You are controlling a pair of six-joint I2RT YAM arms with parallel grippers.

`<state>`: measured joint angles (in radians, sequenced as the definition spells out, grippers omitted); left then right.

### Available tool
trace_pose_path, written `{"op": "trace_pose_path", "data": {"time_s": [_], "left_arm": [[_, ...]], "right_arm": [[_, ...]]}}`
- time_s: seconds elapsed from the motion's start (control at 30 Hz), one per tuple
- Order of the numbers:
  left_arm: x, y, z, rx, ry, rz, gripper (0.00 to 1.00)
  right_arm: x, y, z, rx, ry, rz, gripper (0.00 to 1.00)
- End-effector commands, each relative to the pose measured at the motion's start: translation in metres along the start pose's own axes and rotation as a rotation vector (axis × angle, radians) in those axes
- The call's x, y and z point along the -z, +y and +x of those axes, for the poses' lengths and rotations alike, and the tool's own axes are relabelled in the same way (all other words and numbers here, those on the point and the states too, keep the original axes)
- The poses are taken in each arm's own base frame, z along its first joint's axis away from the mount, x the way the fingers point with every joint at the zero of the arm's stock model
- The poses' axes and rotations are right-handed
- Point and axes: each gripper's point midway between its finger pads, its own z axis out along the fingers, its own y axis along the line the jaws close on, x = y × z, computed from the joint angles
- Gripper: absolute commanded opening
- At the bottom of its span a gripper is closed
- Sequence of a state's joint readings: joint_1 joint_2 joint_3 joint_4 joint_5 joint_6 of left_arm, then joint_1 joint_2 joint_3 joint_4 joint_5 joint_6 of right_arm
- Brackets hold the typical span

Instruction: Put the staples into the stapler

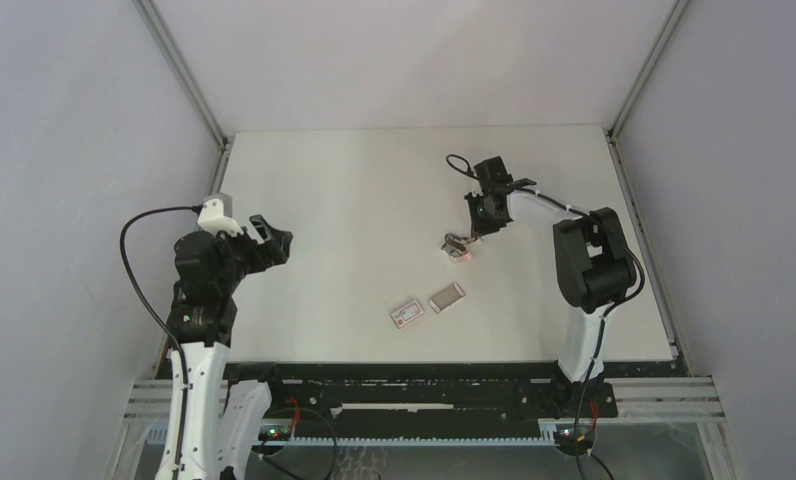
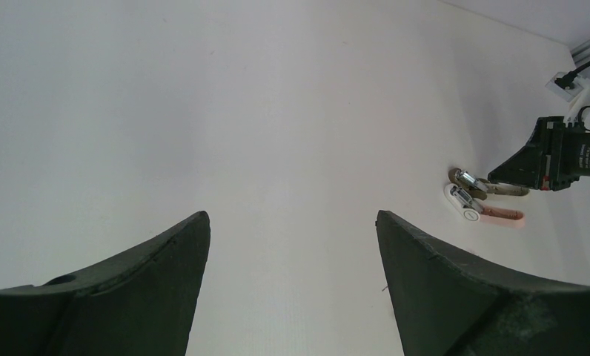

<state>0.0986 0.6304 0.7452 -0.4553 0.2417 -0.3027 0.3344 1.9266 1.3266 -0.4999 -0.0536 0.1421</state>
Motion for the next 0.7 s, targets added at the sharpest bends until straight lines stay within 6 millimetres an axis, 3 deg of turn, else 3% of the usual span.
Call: {"op": "trace_pose_path", "data": {"time_s": [0.0, 0.3, 0.57, 0.67], "left_arm": [[0.000, 0.000, -0.008, -0.024, -0.036, 0.006, 0.87], [0.000, 0.000, -0.008, -0.024, -0.035, 0.003, 0.87], [0.000, 0.000, -0.009, -0.024, -0.038, 0.006, 0.87], [0.000, 0.000, -0.008, -0.025, -0.035, 0.006, 0.87]], "right_arm": [[-0.001, 0.012, 0.010, 0.026, 0.039, -0.051, 0.09], [-0.004, 0.035, 0.014, 0.089, 0.064, -0.113, 0.09], [0.005, 0.012, -0.007, 0.052, -0.018, 0.015, 0.09], [0.014, 0.015, -0.022, 0.062, -0.081, 0.015, 0.09]]}}
